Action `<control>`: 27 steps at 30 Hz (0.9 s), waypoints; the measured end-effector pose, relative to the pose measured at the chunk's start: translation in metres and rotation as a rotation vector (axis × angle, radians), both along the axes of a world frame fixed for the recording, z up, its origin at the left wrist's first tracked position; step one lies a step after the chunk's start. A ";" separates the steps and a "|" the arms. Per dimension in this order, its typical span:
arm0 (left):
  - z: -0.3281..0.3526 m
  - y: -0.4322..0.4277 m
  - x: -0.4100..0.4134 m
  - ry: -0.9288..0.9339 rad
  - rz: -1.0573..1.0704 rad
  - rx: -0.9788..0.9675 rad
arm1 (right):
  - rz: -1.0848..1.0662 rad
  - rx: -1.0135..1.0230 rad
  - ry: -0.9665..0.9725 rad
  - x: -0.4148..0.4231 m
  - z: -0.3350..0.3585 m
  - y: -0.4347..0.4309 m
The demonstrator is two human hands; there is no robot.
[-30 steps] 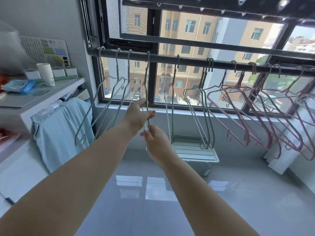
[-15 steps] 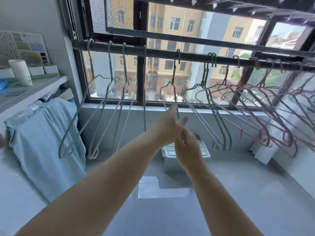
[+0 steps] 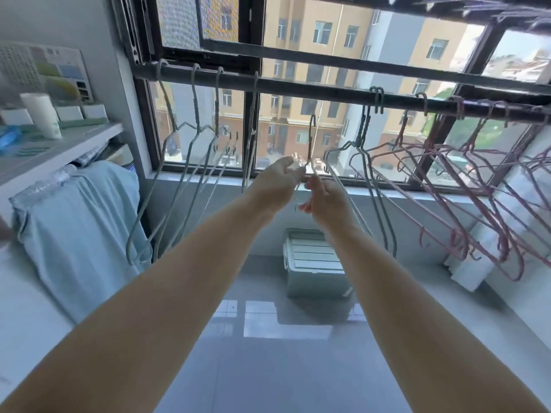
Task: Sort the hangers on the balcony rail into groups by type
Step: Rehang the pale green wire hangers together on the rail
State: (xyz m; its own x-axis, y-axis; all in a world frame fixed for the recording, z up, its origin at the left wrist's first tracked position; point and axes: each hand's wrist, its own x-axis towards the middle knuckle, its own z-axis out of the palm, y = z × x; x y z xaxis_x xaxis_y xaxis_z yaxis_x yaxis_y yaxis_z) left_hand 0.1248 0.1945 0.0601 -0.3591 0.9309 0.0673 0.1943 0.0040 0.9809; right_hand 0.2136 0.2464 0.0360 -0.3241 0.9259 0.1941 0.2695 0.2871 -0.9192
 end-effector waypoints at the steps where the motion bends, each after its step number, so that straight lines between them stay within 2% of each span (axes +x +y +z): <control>1: -0.007 0.001 0.003 0.008 0.024 -0.031 | 0.008 -0.044 0.011 0.007 -0.015 -0.002; 6: -0.052 0.000 0.010 -0.049 0.124 -0.154 | -0.005 -0.237 0.130 0.058 -0.097 -0.016; 9: -0.080 -0.009 0.011 -0.034 0.168 -0.224 | 0.048 -0.387 0.205 0.100 -0.111 -0.019; 14: -0.111 -0.031 0.011 0.340 0.134 -0.444 | 0.267 -0.573 0.233 0.172 -0.105 -0.002; 17: -0.120 -0.047 0.004 0.371 -0.078 -0.507 | 0.357 -0.643 0.284 0.200 -0.094 0.005; 21: -0.132 -0.071 -0.001 0.267 -0.173 -0.405 | 0.347 -0.584 0.237 0.216 -0.091 0.012; 23: -0.137 -0.078 0.000 0.161 -0.110 -0.346 | 0.236 -0.483 0.171 0.212 -0.101 0.019; 25: -0.144 -0.087 -0.001 0.048 -0.038 -0.323 | 0.062 -0.294 0.062 0.204 -0.114 0.025; 27: -0.154 -0.094 -0.005 0.011 0.028 -0.347 | -0.082 -0.216 -0.009 0.197 -0.130 0.026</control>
